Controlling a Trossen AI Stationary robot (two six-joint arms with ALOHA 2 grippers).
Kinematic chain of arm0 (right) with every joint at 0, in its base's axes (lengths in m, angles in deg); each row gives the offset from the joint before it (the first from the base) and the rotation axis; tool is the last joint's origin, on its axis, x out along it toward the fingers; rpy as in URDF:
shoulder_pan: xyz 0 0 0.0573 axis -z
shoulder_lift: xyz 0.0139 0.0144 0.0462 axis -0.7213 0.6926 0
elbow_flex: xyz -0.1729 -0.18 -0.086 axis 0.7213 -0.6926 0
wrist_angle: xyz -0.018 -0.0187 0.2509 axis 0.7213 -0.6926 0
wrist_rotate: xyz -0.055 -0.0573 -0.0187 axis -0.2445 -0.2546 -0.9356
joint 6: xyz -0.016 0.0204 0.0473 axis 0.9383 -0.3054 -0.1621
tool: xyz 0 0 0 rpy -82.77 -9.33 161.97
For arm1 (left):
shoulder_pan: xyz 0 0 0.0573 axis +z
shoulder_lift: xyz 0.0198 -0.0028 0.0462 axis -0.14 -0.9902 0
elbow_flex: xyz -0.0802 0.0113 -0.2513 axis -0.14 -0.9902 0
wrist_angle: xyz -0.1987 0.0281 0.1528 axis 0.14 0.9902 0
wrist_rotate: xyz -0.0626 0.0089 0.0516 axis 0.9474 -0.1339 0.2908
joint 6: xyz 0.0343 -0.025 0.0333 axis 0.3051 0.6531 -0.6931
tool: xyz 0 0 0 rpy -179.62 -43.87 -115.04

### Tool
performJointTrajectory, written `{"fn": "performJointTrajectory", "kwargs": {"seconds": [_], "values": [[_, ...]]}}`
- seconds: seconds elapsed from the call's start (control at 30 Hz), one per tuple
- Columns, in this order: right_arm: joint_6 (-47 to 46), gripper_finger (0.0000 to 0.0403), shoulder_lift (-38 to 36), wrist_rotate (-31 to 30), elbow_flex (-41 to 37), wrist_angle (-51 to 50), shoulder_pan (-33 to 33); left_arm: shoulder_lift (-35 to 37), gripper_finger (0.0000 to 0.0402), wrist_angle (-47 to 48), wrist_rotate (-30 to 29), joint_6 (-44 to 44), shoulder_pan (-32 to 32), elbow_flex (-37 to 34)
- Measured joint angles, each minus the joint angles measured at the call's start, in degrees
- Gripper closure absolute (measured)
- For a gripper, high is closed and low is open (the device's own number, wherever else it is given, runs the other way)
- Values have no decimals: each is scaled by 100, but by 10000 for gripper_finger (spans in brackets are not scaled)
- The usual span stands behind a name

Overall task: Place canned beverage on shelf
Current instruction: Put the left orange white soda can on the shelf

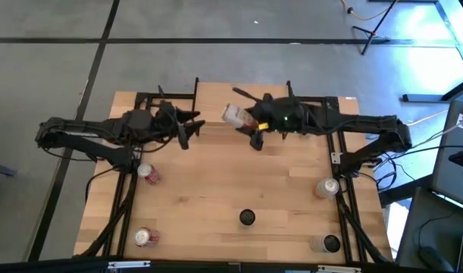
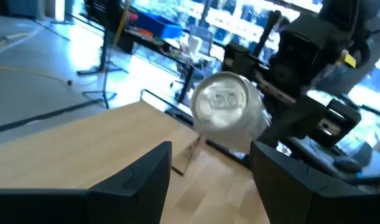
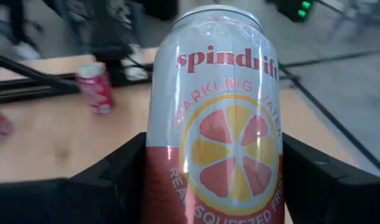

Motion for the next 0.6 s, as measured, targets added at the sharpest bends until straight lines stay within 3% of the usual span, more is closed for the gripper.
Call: {"fn": "performJointTrajectory", "kwargs": {"seconds": [0.17,0.43,0.6], "values": [[-21,135,-100,297,-583,1469,-23,-336,187,-584,134,10,86,-2],[338,134,-57,184,-612,2006,-34,-757,131,-1775,1048,385,424,2],[261,133,0,44,-608,2530,-34,-925,109,-2291,1171,488,493,2]]}}
